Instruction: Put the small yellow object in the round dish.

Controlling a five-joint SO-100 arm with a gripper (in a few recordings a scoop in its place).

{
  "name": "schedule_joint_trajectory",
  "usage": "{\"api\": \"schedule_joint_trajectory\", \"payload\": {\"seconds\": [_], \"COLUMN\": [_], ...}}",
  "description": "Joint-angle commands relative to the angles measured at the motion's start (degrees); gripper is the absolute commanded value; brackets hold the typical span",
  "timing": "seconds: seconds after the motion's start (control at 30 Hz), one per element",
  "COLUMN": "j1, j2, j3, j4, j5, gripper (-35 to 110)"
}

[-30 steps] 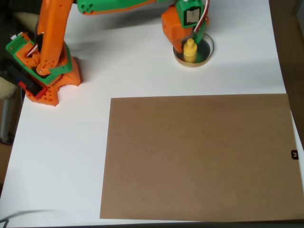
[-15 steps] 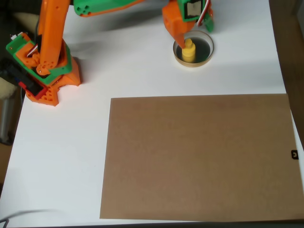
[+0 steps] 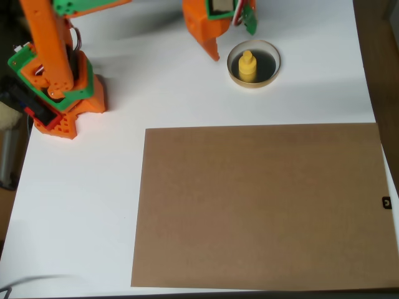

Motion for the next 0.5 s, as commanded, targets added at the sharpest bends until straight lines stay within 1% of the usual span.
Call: {"api": "schedule_joint_trajectory", "payload": {"seconds": [0.0,0.27,0.47], "j1": [4.83,17.40,27.69], "j2": [12.92,27.60,35.07], "j3": [7.21,25.22,34.28], "j4": [-2.55,-8.61,-14.68], "j5": [-1.58,-5.36,-5.45], "gripper": [26,26,26]}}
